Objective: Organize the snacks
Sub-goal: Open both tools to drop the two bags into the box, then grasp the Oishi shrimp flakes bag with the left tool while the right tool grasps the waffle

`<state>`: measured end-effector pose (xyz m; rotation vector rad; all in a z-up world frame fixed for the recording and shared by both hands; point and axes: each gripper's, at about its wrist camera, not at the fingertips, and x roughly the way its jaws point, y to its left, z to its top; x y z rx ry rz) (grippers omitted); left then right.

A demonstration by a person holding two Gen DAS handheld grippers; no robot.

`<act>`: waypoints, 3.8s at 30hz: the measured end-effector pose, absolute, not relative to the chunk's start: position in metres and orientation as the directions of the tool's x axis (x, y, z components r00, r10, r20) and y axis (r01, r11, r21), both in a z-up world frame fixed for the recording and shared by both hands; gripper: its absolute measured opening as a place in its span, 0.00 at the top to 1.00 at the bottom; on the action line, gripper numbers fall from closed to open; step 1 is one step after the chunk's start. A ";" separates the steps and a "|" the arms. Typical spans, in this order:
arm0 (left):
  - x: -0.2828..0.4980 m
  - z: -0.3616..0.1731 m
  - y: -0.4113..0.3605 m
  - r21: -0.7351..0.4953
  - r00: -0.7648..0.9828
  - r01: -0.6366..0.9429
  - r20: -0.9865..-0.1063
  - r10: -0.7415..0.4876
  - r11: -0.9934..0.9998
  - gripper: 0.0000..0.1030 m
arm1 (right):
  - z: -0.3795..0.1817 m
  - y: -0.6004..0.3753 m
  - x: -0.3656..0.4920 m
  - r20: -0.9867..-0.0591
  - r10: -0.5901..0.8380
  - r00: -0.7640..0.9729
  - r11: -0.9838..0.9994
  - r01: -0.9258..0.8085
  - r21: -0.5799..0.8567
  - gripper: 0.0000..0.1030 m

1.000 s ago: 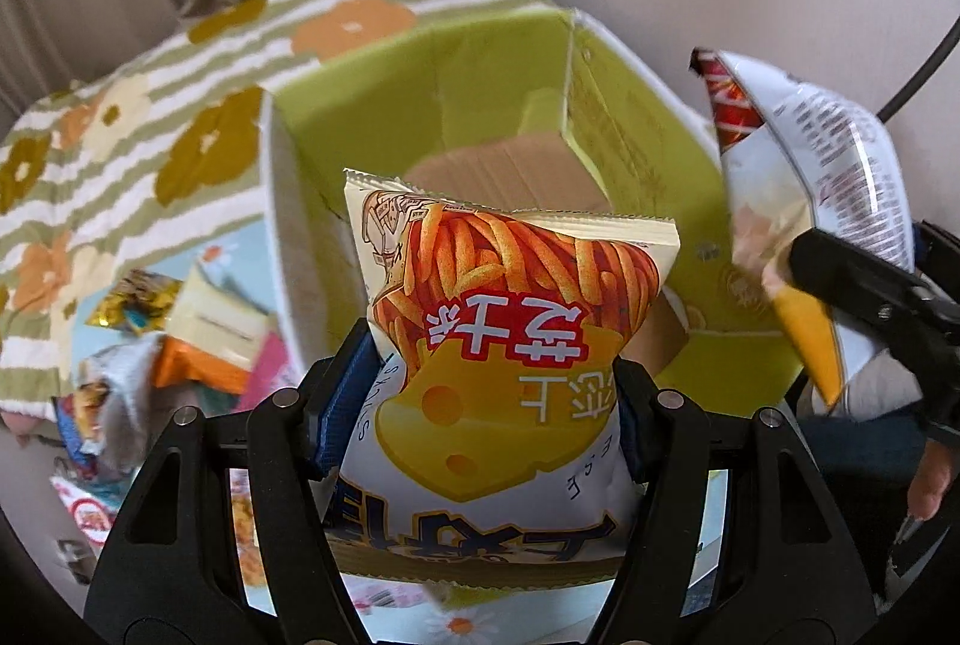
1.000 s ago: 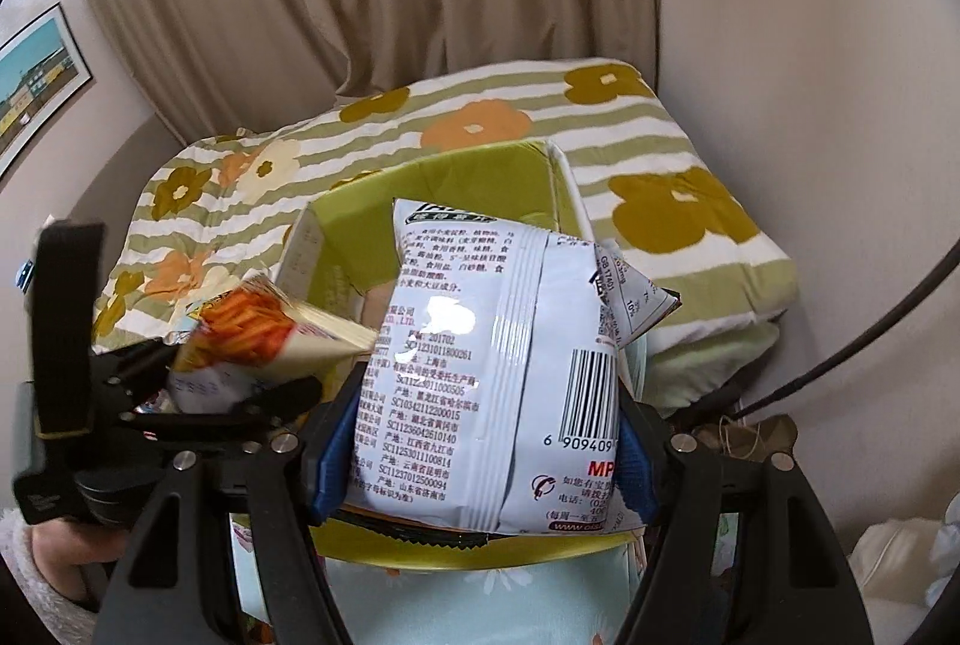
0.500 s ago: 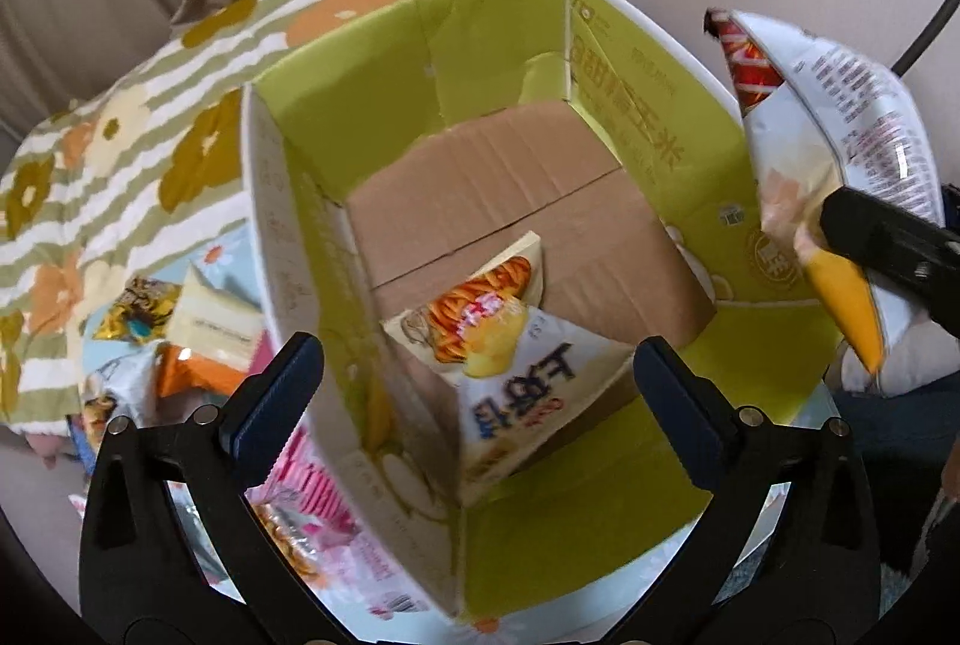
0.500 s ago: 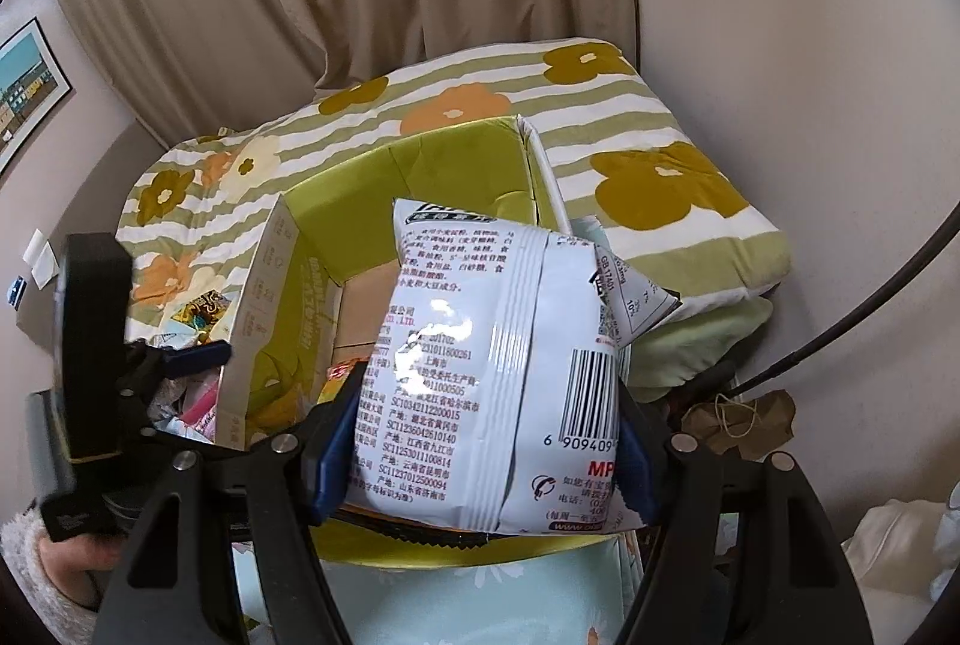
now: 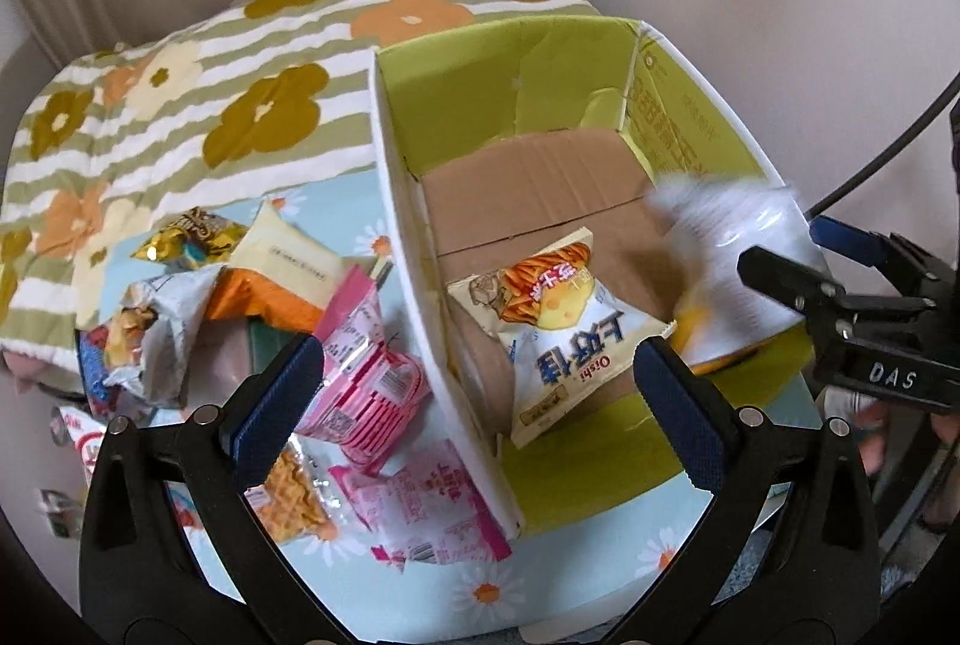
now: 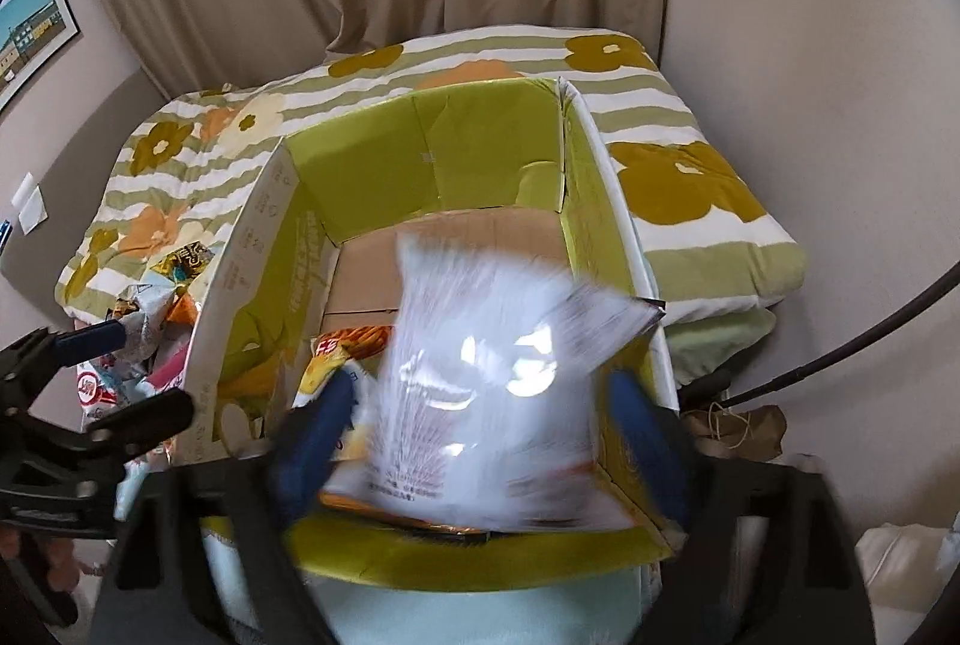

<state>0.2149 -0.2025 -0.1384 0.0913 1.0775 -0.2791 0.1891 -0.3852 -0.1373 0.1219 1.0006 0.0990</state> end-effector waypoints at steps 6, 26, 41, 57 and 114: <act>0.201 -0.133 -0.197 -0.059 0.462 0.259 -0.869 -0.178 0.964 0.01 | -0.129 -0.393 0.172 -0.795 0.166 0.584 0.982 -0.021 0.189 0.01; 0.127 -0.101 -0.157 -0.001 0.557 0.128 -0.828 -0.072 0.992 0.01 | -0.080 -0.371 0.124 -0.707 0.288 0.645 0.957 -0.188 0.219 0.01; 0.105 -0.103 -0.019 -0.006 0.563 -0.003 -0.827 -0.004 1.000 0.01 | -0.073 -0.263 0.115 -0.668 0.307 0.678 0.952 -0.217 0.218 0.01; 0.132 -0.181 0.108 -0.098 0.399 0.051 -0.910 -0.110 0.994 0.01 | -0.154 -0.122 0.117 -0.804 0.261 0.534 0.965 -0.137 0.223 0.01; 0.177 -0.269 0.122 -0.200 0.307 0.106 -0.925 -0.224 0.974 0.42 | -0.263 -0.038 0.139 -0.893 0.186 0.409 0.956 -0.284 0.069 0.27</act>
